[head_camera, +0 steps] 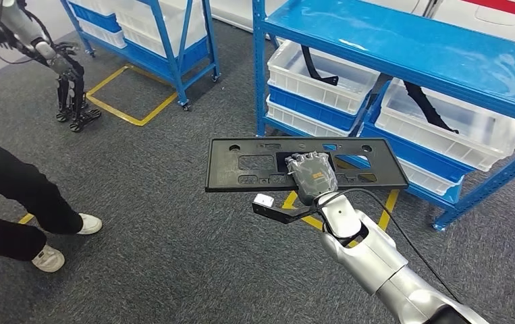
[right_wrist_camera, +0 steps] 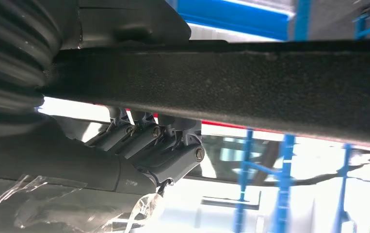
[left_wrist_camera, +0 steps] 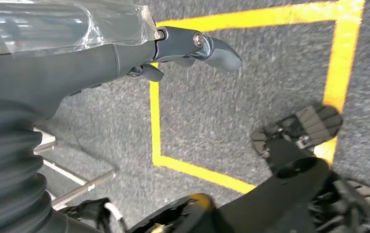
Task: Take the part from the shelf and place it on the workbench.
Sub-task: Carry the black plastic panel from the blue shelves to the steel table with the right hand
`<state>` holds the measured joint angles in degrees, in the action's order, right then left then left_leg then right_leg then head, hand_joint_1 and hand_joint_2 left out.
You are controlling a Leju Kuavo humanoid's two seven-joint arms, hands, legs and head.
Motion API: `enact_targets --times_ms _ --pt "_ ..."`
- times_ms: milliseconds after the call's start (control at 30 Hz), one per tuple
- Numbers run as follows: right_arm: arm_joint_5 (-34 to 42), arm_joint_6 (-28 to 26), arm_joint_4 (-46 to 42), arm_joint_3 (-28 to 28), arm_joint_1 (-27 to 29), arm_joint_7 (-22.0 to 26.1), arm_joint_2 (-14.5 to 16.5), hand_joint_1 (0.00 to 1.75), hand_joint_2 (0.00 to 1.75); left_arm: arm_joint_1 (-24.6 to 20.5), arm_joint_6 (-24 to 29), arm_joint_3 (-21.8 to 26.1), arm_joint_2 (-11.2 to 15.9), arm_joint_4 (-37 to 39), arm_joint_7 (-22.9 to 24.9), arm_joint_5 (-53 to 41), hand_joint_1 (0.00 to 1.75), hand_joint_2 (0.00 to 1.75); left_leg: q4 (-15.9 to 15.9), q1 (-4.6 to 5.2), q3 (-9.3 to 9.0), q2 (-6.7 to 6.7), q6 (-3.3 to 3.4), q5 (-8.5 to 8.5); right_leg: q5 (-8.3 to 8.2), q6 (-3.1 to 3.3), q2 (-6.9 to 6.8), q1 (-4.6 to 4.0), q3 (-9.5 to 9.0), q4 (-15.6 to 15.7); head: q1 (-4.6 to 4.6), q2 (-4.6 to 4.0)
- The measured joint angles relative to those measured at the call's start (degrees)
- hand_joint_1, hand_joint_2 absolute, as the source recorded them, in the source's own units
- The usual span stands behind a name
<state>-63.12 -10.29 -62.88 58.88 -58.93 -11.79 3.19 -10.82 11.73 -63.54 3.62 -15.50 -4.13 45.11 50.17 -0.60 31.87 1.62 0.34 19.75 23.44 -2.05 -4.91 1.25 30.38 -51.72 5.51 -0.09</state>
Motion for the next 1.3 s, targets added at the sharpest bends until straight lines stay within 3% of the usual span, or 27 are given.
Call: enact_targets --times_ms 67,133,167,200,233,267,333,367,433,467,500,567,633,700,733,767,800,867,900,933,1000,1067,1133,1200,1233,1267,1300 --pt "0.0 0.0 -0.1 0.0 0.0 -0.1 -0.2 1.75 1.75 0.0 0.2 0.0 0.0 0.0 0.0 -0.1 0.0 1.75 -0.1 -0.08 -0.08 -1.09 0.72 -0.13 2.79 -0.14 2.0 0.29 1.9 -4.4 0.0 0.0" --pt "0.0 0.0 -0.2 -0.1 0.2 -0.3 -0.5 1.75 1.75 0.0 0.2 0.0 0.1 0.0 0.1 -0.2 0.0 1.75 -0.1 -0.09 -0.13 -2.27 1.19 -0.13 6.72 0.14 4.34 0.16 6.24 -13.4 0.01 0.0" --pt "0.0 0.0 -0.2 -0.1 0.3 -0.4 -0.8 1.75 1.75 0.1 0.2 0.0 0.1 0.0 0.2 -0.3 0.0 1.75 -0.1 -0.05 -0.17 -2.99 1.28 -0.11 7.86 0.26 4.76 0.02 8.41 -17.4 0.01 0.0" --pt "0.0 0.0 -0.2 -0.1 0.4 -0.5 -1.1 1.75 1.75 0.2 0.2 0.0 0.1 0.0 0.4 -0.3 0.0 1.75 -0.1 -0.02 -0.23 -3.76 1.32 -0.08 7.93 0.35 4.93 -0.09 9.86 -19.7 0.01 0.0" --pt "0.0 0.1 -0.3 -0.1 0.5 -0.5 -1.2 1.75 1.75 0.3 0.1 0.0 0.1 0.0 0.6 -0.4 0.0 1.75 -0.1 -0.01 -0.32 -4.54 1.35 -0.05 6.8 0.43 5.02 -0.12 10.21 -19.4 0.01 0.0" --pt "0.0 0.1 -0.4 -0.1 0.5 -0.6 -1.4 1.75 1.75 0.5 0.1 0.0 0.1 0.0 0.8 -0.4 0.0 1.75 -0.1 -0.03 -0.45 -5.32 1.36 0.0 4.65 0.52 5.17 -0.1 9.38 -16.7 0.01 0.0" --pt "-0.3 0.3 -0.8 -0.3 0.2 -0.7 -1.5 1.75 1.75 0.5 -0.1 0.0 0.1 0.0 1.1 -0.5 0.0 1.75 0.0 -0.04 -0.55 -6.76 1.25 0.16 -0.4 0.6 7.35 0.22 6.01 -7.9 0.01 0.0" --pt "-0.5 0.5 -1.2 -0.4 0.0 -0.8 -1.6 1.75 1.75 0.5 -0.3 0.0 0.1 0.0 1.3 -0.6 0.0 1.75 0.0 -0.01 -0.43 -7.38 1.13 0.23 -1.88 0.5 8.63 0.47 4.47 -4.1 0.01 0.0" --pt "-0.9 0.8 -1.7 -0.6 -0.3 -0.9 -1.7 1.75 1.75 0.5 -0.3 0.0 0.1 0.0 1.7 -1.0 0.0 1.75 0.0 -0.09 0.07 -8.63 0.67 0.12 -2.45 0.3 9.91 0.66 3.24 -0.9 0.04 0.0" --pt "-1.0 1.0 -2.0 -0.6 -0.3 -1.0 -1.7 1.75 1.75 0.7 -0.3 0.0 0.1 0.0 1.7 -1.0 0.0 1.75 -0.2 -0.22 0.25 -9.28 0.37 -0.03 -2.28 0.33 9.24 0.67 3.08 -0.6 0.05 0.0" --pt "-1.2 1.1 -2.2 -0.6 -0.5 -1.2 -1.8 1.75 1.75 0.9 -0.2 0.0 0.2 0.0 1.7 -1.0 0.0 1.75 -0.1 -0.29 0.51 -9.02 0.05 0.04 -2.29 0.52 8.6 0.6 3.03 -0.5 0.08 0.0" --pt "-1.2 1.2 -2.7 -0.8 -0.8 -1.5 -1.8 1.75 1.75 0.9 -0.1 0.0 0.3 0.0 1.7 -0.9 0.0 1.75 3.2 -0.13 2.22 -6.16 -0.52 1.87 -2.33 1.09 7.25 0.5 2.81 -0.3 0.1 0.0" --pt "-1.2 1.3 -3.0 -1.2 -1.1 -1.8 -2.0 1.75 1.75 0.6 -0.2 0.0 0.3 0.0 1.7 -1.1 0.0 1.75 11.8 0.01 6.36 -3.06 -0.85 5.67 -2.2 1.52 5.69 0.14 2.62 -0.2 0.11 0.0" --pt "-1.1 1.7 -3.1 -1.4 -1.2 -1.8 -2.3 1.75 1.75 0.3 -0.6 0.0 0.4 0.0 1.9 -1.6 0.0 1.75 19.1 0.05 9.97 -2.53 -0.81 7.92 -2.03 1.73 4.09 -0.31 2.45 -0.2 0.11 0.0" --pt "-1.2 2.0 -3.1 -1.5 -1.2 -1.7 -2.4 1.75 1.75 0.3 -0.7 0.0 0.4 0.0 1.9 -1.8 0.0 1.75 19.4 0.17 10.2 -2.49 -0.6 7.54 -1.95 1.81 3.46 -0.49 2.34 -0.2 0.11 0.0" --pt "-1.3 2.1 -3.3 -1.5 -1.3 -1.7 -2.5 1.75 1.75 0.4 -0.7 0.0 0.4 0.0 1.9 -2.0 0.0 1.75 17.1 0.38 9.11 -2.33 -0.23 6.12 -1.86 1.87 2.86 -0.63 2.2 -0.1 0.11 0.0" --pt "-1.4 2.2 -3.5 -1.5 -1.4 -1.7 -2.5 1.75 1.75 0.3 -0.8 0.0 0.4 0.0 1.8 -2.0 0.0 1.75 12.6 0.75 6.86 -1.78 0.26 3.97 -1.75 1.91 2.33 -0.71 2.03 -0.1 0.11 0.0" --pt "-1.6 2.3 -3.9 -1.6 -1.7 -1.7 -2.5 1.75 1.75 0.1 -0.8 0.0 0.5 0.0 1.6 -2.1 0.0 1.75 3.3 1.89 2.09 0.42 1.32 0.63 -1.54 1.83 1.33 -0.91 1.78 0.0 0.12 0.0" --pt "-1.6 2.3 -4.1 -1.6 -1.8 -1.7 -2.6 1.75 1.75 -0.1 -0.8 0.0 0.5 0.0 1.5 -2.2 0.0 1.75 0.6 2.32 0.69 1.19 1.68 -0.13 -1.46 1.74 0.83 -1.02 1.72 0.0 0.13 0.0" --pt "-1.7 2.3 -4.1 -1.6 -1.9 -1.7 -2.7 1.75 1.75 -0.2 -0.7 0.0 0.5 0.0 1.4 -2.3 0.0 1.75 -0.4 2.61 0.24 1.42 1.89 -0.2 -1.39 1.63 0.32 -1.12 1.7 0.1 0.12 0.0" --pt "-1.6 2.4 -4.2 -1.7 -1.8 -1.7 -2.9 1.75 1.75 -0.2 -0.6 0.0 0.6 0.0 1.3 -2.4 0.0 1.75 -0.7 2.48 0.22 0.3 2.25 -0.47 -1.02 1.33 -0.46 -1.14 1.73 -0.1 0.13 0.0" --pt "-1.6 2.5 -4.4 -1.7 -1.7 -1.5 -3.0 1.75 1.75 0.0 -0.5 0.0 0.6 0.0 1.4 -2.5 0.0 1.75 -1.2 2.18 -0.02 -0.76 2.74 -0.84 1.04 1.08 1.25 -1.06 2.76 -2.8 0.14 0.0" --pt "-1.6 2.5 -4.5 -1.7 -1.6 -1.2 -3.2 1.75 1.75 0.0 -0.5 0.1 0.6 0.0 1.4 -2.5 0.0 1.75 -1.4 1.94 -0.18 -1.76 3.04 -1.03 4.92 1.1 4.13 -1.04 6.17 -10.5 0.14 0.0" --pt "-1.6 2.6 -4.5 -1.7 -1.2 -1.2 -3.4 1.75 1.75 0.0 -0.5 0.1 0.6 0.0 1.3 -2.5 0.0 1.75 -1.4 1.75 -0.24 -3.0 3.1 -1.06 7.37 1.02 5.17 -1.07 10.09 -18.3 0.14 0.0" --pt "-1.6 2.7 -4.6 -1.7 -1.0 -1.2 -3.6 1.75 1.75 0.1 -0.6 0.1 0.6 0.0 1.2 -2.6 0.0 1.75 -1.3 1.63 -0.3 -3.7 3.09 -1.05 7.04 0.87 5.3 -1.03 10.89 -19.4 0.14 0.0" --pt "-1.6 2.8 -4.6 -1.7 -0.8 -1.2 -3.6 1.75 1.75 0.2 -0.7 0.1 0.6 0.0 1.1 -2.6 0.0 1.75 -1.3 1.49 -0.41 -4.43 3.05 -1.02 5.52 0.71 5.33 -0.93 10.49 -18.0 0.14 0.0" --pt "-1.6 2.9 -4.8 -1.7 -0.8 -1.2 -3.6 1.75 1.75 0.2 -0.7 0.1 0.6 0.0 1.1 -2.7 0.0 1.75 -1.2 1.33 -0.55 -5.15 2.96 -0.95 3.23 0.56 5.49 -0.78 9.06 -14.6 0.13 0.0"
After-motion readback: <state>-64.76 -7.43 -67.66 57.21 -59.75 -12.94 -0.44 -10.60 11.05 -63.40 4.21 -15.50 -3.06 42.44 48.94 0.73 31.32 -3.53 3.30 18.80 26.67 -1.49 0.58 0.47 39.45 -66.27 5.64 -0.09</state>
